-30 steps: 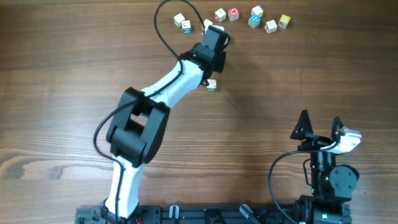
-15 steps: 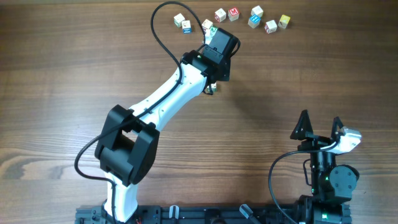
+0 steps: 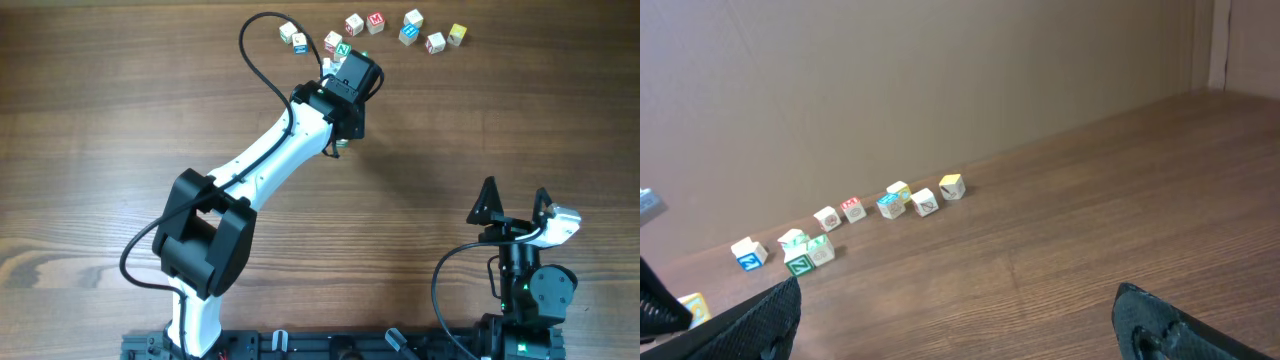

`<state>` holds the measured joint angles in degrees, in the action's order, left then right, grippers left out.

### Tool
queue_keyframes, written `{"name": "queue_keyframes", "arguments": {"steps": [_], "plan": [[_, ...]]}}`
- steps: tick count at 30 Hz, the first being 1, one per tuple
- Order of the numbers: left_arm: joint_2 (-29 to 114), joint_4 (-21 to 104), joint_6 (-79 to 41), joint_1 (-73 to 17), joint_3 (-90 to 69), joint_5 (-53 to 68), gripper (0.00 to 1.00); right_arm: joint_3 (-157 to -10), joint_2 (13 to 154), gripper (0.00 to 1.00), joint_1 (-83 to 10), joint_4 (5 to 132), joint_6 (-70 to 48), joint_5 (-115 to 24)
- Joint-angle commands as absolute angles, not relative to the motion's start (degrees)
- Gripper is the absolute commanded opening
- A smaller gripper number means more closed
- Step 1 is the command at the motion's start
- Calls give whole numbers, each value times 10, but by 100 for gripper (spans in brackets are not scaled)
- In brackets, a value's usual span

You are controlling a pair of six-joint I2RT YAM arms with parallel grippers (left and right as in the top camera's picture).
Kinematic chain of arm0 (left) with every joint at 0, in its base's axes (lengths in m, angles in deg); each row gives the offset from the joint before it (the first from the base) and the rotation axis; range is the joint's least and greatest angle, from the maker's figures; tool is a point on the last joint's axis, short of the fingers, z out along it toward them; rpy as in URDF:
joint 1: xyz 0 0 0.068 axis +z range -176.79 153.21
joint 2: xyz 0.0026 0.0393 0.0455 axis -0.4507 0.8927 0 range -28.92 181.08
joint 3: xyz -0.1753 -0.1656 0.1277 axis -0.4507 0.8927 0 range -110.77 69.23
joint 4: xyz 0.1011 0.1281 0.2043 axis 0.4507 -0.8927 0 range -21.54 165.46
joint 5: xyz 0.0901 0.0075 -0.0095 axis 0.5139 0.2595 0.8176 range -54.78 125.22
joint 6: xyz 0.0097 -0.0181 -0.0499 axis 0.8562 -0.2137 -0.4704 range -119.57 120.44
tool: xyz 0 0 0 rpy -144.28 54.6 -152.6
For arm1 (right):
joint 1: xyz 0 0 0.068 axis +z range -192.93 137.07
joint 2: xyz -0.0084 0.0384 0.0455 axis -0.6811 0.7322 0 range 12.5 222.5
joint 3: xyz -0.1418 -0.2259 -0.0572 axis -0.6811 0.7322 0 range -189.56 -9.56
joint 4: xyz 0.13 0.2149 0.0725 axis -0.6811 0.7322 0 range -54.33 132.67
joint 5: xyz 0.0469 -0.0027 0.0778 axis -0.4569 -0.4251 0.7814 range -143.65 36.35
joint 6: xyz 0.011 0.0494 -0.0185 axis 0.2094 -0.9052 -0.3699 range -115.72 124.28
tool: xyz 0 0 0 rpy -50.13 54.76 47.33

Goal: Form a tower

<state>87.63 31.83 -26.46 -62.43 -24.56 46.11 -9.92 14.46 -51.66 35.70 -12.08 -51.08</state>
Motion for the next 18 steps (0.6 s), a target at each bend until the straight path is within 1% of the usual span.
{"name": "queue_keyframes", "arguments": {"steps": [1, 6, 9, 11, 13, 18], "plan": [[864, 307, -293, -628, -247, 466, 17, -99, 144, 100, -519, 356, -113, -506], [865, 322, -303, -630, -247, 467, 17, -99, 144, 99, -519, 356, -113, -506], [871, 339, -303, -632, -247, 467, 16, -99, 144, 100, -519, 356, -113, -506], [879, 345, -305, -635, -245, 467, 13, -99, 144, 100, -519, 356, -113, -506], [882, 346, -305, -639, -243, 467, 13, -99, 144, 100, -519, 356, -113, -506], [882, 347, -337, -660, -236, 540, 13, -99, 144, 100, -519, 356, -113, -506]]}}
